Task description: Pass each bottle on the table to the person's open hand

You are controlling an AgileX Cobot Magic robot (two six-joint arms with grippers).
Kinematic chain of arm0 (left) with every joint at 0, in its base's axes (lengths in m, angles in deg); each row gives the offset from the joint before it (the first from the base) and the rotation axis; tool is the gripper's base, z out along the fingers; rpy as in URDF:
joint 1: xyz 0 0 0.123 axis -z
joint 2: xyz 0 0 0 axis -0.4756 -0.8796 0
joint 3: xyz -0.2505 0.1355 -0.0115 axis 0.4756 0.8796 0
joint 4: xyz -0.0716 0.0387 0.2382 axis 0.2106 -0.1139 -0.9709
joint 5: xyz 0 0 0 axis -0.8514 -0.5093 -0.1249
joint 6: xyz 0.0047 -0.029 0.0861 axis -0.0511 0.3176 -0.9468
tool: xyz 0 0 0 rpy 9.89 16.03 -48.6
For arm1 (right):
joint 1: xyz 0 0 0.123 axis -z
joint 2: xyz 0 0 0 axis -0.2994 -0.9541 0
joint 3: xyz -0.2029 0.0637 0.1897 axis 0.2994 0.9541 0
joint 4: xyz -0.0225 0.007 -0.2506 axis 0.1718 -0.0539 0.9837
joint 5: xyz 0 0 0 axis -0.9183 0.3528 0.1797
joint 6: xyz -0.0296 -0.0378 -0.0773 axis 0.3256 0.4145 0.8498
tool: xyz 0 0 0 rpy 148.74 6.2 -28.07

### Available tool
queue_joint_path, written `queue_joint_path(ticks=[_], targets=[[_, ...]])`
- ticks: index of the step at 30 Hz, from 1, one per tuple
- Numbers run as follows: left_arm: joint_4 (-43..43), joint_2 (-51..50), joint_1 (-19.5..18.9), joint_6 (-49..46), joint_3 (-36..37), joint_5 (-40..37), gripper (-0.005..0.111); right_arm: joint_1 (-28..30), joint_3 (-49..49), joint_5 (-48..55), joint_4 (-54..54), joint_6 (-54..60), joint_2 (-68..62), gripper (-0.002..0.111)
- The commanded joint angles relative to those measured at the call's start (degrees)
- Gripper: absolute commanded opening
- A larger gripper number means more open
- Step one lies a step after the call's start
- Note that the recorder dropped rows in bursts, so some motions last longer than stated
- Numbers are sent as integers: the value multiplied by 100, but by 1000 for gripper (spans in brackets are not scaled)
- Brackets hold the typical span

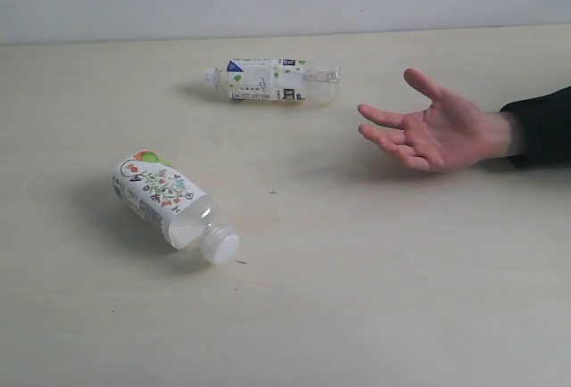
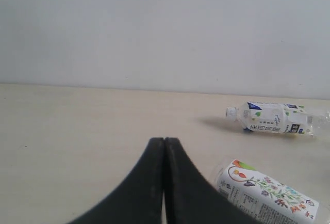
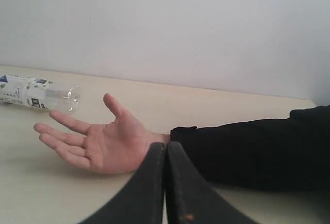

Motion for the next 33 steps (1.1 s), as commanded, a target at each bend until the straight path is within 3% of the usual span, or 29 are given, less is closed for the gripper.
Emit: queue_joint_path(ticks=[1, 23, 26, 27, 28, 33], targets=[[-6, 31, 47, -14, 3, 25, 0, -18, 20, -98, 4, -24, 16, 0], [6, 31, 45, 42, 3, 119, 0, -18, 20, 31, 18, -24, 16, 0], [44, 31, 45, 559, 3, 473, 0, -18, 20, 31, 18, -24, 16, 0], [44, 31, 45, 1307, 3, 619, 0, -18, 20, 31, 18, -24, 16, 0], [44, 31, 45, 1463, 3, 608, 0, -18, 20, 31, 18, -24, 16, 0], [44, 31, 45, 1493, 3, 1672, 0, -18, 20, 31, 18, -24, 16, 0]])
